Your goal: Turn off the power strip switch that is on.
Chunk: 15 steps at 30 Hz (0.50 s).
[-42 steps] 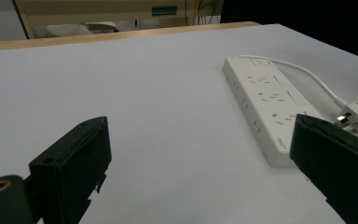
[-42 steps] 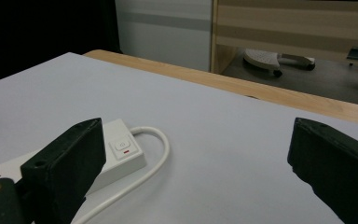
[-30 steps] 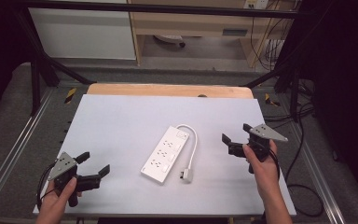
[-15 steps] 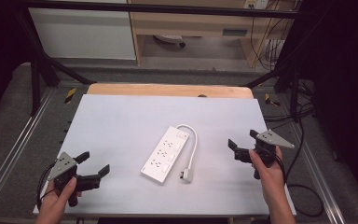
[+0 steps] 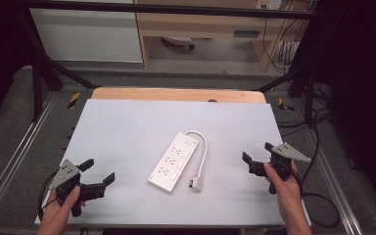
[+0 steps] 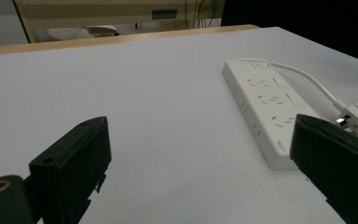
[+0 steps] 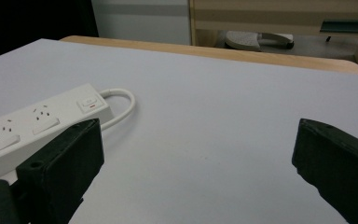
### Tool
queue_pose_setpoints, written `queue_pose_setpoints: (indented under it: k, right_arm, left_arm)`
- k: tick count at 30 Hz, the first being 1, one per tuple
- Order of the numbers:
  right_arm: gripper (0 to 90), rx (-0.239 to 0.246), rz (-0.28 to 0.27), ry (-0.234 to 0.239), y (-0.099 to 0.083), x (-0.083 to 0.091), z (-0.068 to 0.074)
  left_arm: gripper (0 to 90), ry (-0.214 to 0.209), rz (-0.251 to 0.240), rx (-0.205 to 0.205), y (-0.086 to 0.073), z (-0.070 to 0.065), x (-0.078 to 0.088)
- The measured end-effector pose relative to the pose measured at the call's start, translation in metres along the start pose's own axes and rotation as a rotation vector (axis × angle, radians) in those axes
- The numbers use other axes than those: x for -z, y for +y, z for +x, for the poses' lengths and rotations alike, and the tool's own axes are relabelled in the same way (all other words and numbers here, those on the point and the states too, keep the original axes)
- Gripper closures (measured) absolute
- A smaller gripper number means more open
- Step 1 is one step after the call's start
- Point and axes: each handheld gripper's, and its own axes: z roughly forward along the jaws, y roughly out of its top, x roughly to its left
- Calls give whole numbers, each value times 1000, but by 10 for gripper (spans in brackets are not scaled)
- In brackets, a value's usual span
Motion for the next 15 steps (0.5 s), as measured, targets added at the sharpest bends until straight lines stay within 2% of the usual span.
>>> queue_pose_setpoints:
  k: [7,15]
  right_arm:
    - [26,-4,36,25,-11,-10,3]
    - [24,23,88,48,-20,-22,13]
  left_arm:
    - [51,-5,0,3,0,0,0]
    - [52,1,3,-2,0,0,-1]
